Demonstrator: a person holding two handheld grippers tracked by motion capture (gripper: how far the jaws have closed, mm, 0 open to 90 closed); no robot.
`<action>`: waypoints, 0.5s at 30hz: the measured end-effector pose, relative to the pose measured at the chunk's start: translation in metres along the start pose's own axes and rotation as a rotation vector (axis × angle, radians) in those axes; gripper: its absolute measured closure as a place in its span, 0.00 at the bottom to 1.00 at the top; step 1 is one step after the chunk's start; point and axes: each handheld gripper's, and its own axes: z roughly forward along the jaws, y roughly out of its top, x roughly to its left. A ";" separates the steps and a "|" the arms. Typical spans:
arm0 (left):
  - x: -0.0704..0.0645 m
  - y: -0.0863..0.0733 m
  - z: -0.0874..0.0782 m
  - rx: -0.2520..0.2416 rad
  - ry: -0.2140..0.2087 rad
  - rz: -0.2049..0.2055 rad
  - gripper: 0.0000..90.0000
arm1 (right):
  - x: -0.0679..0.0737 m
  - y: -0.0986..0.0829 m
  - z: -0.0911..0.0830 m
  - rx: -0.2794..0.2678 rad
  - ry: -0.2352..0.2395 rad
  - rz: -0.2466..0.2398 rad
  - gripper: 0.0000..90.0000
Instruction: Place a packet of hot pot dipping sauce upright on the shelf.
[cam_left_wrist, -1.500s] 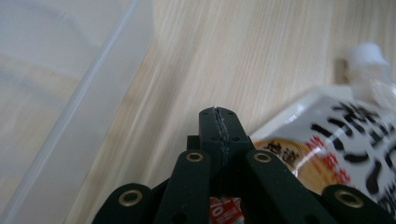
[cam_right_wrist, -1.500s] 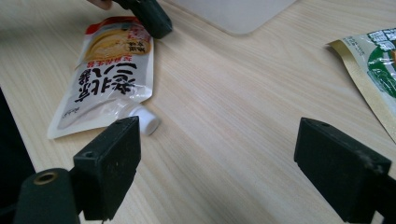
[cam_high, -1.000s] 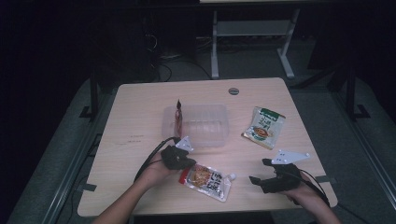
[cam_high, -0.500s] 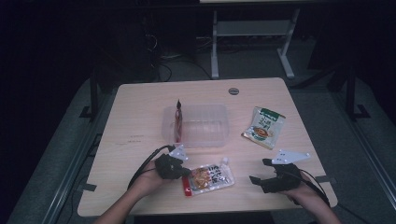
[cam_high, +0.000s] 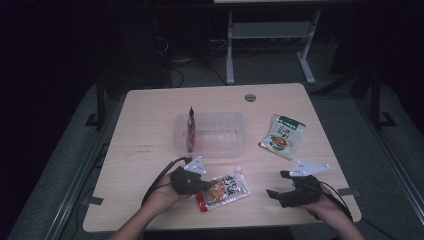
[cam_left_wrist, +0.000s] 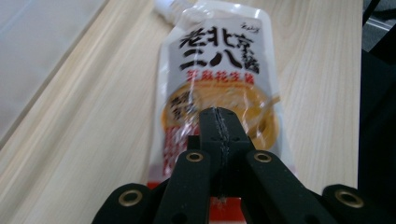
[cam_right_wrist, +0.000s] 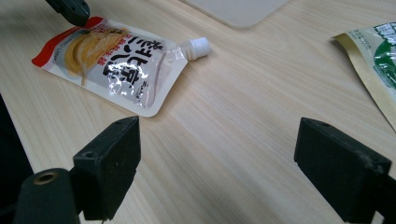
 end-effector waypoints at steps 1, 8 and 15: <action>-0.001 0.002 0.003 0.002 0.000 0.002 1.00 | 0.000 0.000 0.000 0.004 0.000 0.001 0.16; -0.002 0.014 0.020 -0.017 0.004 0.007 1.00 | 0.001 0.002 0.003 0.026 0.014 0.008 0.15; -0.002 0.013 0.029 0.016 0.004 0.008 1.00 | 0.004 0.005 0.005 0.047 0.064 0.005 0.16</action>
